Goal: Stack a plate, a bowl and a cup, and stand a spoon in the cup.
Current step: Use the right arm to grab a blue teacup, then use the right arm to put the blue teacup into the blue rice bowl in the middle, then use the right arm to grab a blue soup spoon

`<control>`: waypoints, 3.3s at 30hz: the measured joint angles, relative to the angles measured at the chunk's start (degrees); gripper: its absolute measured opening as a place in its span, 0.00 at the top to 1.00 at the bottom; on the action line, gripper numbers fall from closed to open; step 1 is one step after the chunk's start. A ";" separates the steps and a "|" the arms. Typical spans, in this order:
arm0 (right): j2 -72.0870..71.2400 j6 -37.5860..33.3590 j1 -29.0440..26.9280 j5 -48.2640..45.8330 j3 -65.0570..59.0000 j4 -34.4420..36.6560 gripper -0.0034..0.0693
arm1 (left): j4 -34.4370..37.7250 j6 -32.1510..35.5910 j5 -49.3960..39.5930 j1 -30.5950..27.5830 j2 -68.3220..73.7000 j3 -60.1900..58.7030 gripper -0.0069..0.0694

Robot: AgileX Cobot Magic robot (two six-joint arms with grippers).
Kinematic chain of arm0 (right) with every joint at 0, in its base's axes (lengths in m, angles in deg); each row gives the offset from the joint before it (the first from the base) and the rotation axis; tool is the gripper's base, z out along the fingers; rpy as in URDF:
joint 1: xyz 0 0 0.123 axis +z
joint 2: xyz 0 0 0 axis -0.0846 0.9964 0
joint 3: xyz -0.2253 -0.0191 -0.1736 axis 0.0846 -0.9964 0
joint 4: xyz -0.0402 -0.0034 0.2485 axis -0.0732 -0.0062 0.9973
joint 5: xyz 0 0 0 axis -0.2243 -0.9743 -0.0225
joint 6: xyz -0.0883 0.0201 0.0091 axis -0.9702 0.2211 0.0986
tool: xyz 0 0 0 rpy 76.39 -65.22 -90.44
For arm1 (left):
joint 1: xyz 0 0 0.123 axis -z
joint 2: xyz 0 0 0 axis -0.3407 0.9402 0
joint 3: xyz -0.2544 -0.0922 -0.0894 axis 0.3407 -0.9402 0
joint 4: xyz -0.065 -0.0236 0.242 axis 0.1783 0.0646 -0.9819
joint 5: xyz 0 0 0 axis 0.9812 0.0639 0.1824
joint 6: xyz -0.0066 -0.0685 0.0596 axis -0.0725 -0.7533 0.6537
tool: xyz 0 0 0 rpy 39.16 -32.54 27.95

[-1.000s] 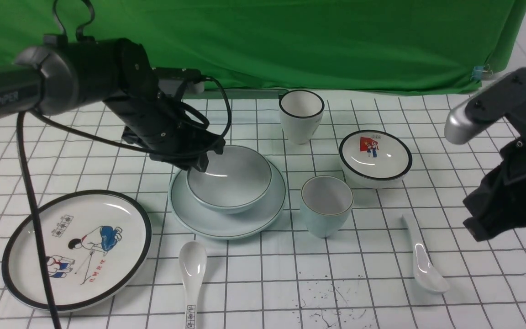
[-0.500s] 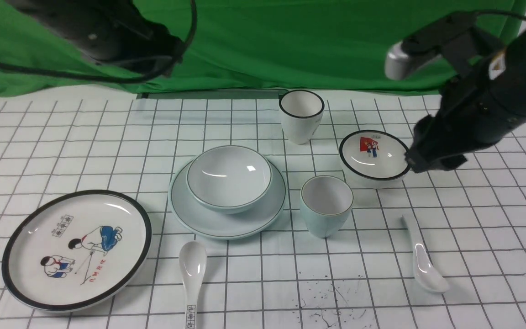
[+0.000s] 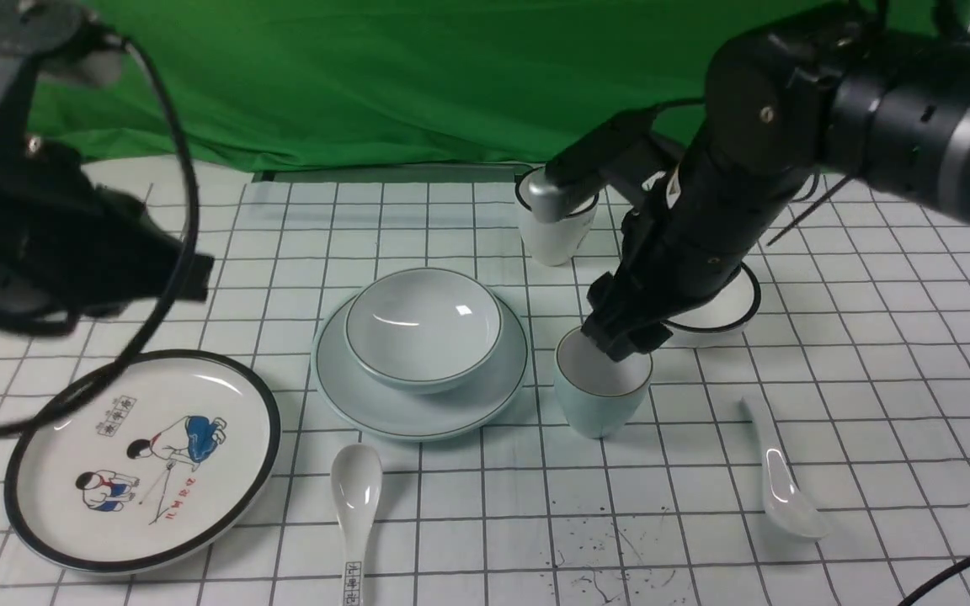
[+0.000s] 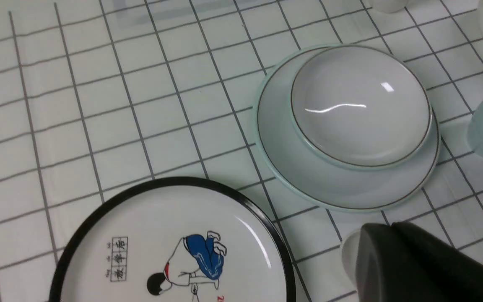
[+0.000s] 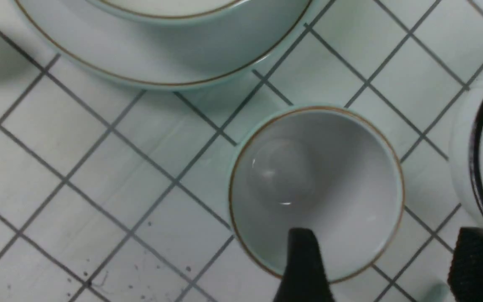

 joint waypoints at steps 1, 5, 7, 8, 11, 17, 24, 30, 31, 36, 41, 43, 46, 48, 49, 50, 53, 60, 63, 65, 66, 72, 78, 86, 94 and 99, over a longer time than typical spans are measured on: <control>1.18 0.09 0.00 0.88 0.00 -0.13 0.30 | 0.51 0.00 1.04 0.00 -1.77 -2.28 0.96; 3.77 0.09 0.00 3.03 0.00 -0.43 0.31 | 1.40 0.00 3.29 0.00 -5.25 -6.94 0.96; 4.68 0.09 0.00 4.02 0.00 -0.58 0.35 | 1.81 0.00 4.04 0.00 -6.04 -8.04 0.96; 5.13 0.09 0.00 4.60 0.00 -0.60 0.39 | 1.94 0.00 4.05 0.00 -6.19 -8.35 0.96; 5.64 0.09 0.00 5.63 0.00 -0.83 0.51 | 2.15 0.00 4.74 0.00 -6.19 -8.59 0.96; 5.82 0.00 0.00 6.25 0.11 -0.62 0.84 | 2.22 0.00 6.43 0.00 -6.19 -8.59 0.96; 6.02 -1.50 0.00 1.17 5.51 -0.86 0.83 | 2.38 0.00 6.56 0.00 -6.19 -8.59 0.96; 5.76 -1.80 0.00 -6.76 20.93 0.57 0.83 | 2.38 0.00 6.56 0.00 -6.25 -8.59 0.96; 5.85 -1.88 0.06 -7.20 24.13 2.20 0.83 | 2.38 0.06 6.62 0.00 -6.25 -8.59 0.96; 8.27 -2.55 1.41 -7.44 31.08 6.67 0.83 | 2.38 1.11 7.87 0.00 -6.25 -8.59 0.96; 16.03 -0.99 2.27 -8.08 35.55 8.05 0.83 | 2.38 1.31 8.84 0.00 -6.25 -8.59 0.96; 18.57 -0.41 2.27 -8.22 36.47 8.72 0.83 | 2.38 1.31 8.99 0.00 -6.25 -8.59 0.96; 21.22 0.02 2.27 -8.03 37.19 10.44 0.83 | 2.38 1.33 9.10 0.00 -6.25 -8.59 0.96; 22.36 0.02 2.27 -7.07 37.29 11.21 0.83 | 2.38 1.33 9.29 0.00 -6.30 -8.59 0.96; 22.80 0.07 2.28 -6.47 37.36 11.33 0.83 | 2.38 1.33 9.46 0.00 -6.30 -8.59 0.96; 23.19 0.07 2.28 -5.75 37.49 11.52 0.83 | 2.38 1.33 9.51 0.00 -6.30 -8.59 0.96; 23.82 0.14 2.28 -4.95 37.63 11.67 0.83 | 2.38 1.33 9.57 0.00 -6.30 -8.59 0.96; 25.17 0.36 2.28 -4.09 37.69 11.84 0.83 | 2.38 1.51 9.57 0.00 -6.30 -8.59 0.96; 25.70 0.42 2.33 -3.90 37.69 11.84 0.83 | 2.38 1.66 9.57 0.00 -6.30 -8.59 0.96; 25.80 0.42 2.33 -3.56 37.69 11.84 0.83 | 2.38 1.71 9.57 0.00 -6.30 -8.59 0.96; 25.80 0.42 2.33 -3.48 37.69 11.84 0.83 | 2.38 1.71 9.57 0.00 -6.30 -8.59 0.96; 25.80 0.61 2.33 -3.19 37.69 11.84 0.80 | 2.38 1.89 9.57 0.00 -6.30 -8.59 0.96; 25.80 1.07 2.33 -2.68 37.72 12.10 0.61 | 2.32 2.00 9.57 0.00 -6.30 -8.59 0.96; 23.15 1.34 0.93 -12.37 43.31 9.43 0.52 | 2.27 2.17 9.19 0.00 -6.30 -8.59 0.96; 8.88 1.57 -2.35 -15.41 42.69 -0.10 0.35 | 2.23 2.33 9.19 0.00 -6.30 -8.59 0.96; -1.31 2.21 -4.47 -15.67 29.07 -3.25 0.22 | 2.23 2.33 9.19 0.00 -6.30 -8.59 0.96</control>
